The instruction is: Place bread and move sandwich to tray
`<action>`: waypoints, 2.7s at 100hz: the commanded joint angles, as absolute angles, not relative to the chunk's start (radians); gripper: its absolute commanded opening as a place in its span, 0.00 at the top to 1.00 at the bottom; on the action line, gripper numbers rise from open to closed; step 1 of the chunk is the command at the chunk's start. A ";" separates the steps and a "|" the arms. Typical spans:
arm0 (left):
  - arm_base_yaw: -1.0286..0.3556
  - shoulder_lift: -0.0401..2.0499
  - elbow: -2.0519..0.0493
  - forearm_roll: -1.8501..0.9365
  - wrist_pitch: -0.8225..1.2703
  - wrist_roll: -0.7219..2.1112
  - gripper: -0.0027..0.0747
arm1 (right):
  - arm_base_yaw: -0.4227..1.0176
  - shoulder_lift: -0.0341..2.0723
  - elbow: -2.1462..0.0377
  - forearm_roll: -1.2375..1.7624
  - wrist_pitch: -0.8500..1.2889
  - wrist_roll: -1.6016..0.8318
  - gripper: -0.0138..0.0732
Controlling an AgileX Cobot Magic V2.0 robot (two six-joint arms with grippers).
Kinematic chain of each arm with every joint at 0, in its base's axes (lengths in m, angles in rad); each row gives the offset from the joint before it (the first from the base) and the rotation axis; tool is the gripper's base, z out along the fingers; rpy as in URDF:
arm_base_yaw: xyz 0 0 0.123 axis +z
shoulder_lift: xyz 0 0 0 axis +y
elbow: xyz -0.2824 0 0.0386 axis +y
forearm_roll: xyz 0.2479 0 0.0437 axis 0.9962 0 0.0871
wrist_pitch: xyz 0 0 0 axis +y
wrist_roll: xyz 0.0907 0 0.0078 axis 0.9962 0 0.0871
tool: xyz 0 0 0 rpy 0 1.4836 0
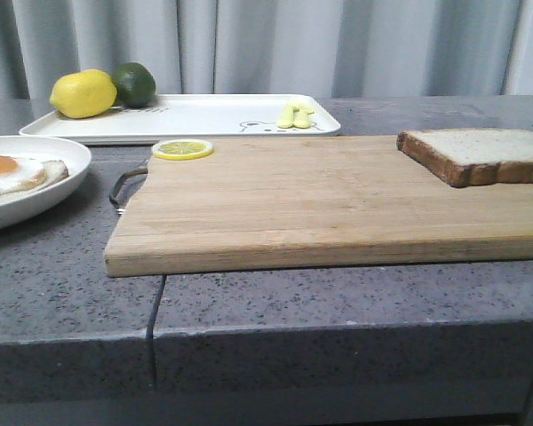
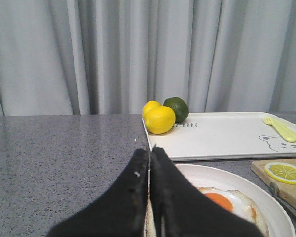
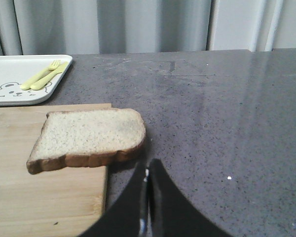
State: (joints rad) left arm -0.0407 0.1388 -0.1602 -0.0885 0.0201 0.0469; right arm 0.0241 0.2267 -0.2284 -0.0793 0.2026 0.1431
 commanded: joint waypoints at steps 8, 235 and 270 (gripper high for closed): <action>-0.040 0.257 -0.251 -0.095 -0.036 0.041 0.99 | 0.016 0.392 -0.370 -0.079 0.168 0.133 0.91; -0.040 0.378 -0.307 -0.143 -0.095 0.041 0.99 | -0.250 1.632 -1.252 1.065 0.997 -0.456 0.92; -0.040 0.378 -0.307 -0.146 -0.095 0.041 0.99 | 0.053 1.622 -1.347 1.255 0.928 -0.478 0.92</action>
